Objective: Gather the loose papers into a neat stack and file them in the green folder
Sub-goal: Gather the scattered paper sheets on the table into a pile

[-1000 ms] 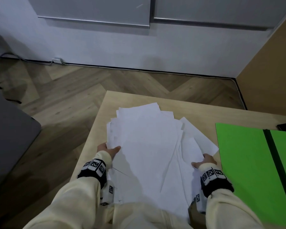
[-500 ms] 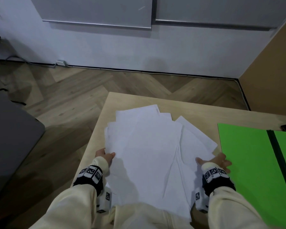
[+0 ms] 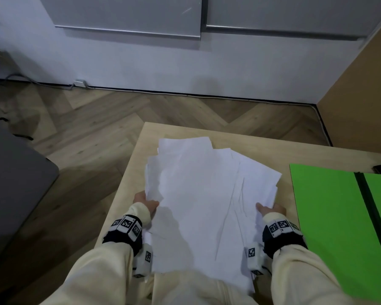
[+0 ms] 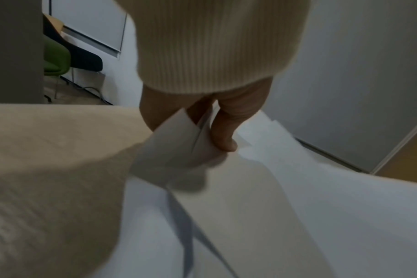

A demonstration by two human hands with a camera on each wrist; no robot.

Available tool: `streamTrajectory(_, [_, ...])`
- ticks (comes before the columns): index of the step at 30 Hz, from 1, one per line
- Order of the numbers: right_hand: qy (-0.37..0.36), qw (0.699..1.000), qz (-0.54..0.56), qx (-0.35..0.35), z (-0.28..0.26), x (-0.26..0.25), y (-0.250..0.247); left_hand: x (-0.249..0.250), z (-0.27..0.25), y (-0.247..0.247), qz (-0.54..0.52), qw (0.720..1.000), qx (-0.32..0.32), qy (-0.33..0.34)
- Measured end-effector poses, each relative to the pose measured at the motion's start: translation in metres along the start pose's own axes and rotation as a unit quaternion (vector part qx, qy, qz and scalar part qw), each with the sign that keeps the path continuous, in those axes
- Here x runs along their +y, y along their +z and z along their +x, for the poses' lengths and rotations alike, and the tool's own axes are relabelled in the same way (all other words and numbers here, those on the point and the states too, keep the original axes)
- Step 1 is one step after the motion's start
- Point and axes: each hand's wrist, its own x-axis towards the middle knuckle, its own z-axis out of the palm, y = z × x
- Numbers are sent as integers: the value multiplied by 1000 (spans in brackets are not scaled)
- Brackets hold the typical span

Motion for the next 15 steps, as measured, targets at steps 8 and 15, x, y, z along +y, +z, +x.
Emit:
streamTrajectory(8, [-60, 995, 75, 3, -9, -11, 3, 1, 8, -5, -104, 994, 19, -39])
streamTrajectory(15, [-59, 995, -21, -79, -13, -19, 8, 2, 13, -1, -76, 995, 71, 0])
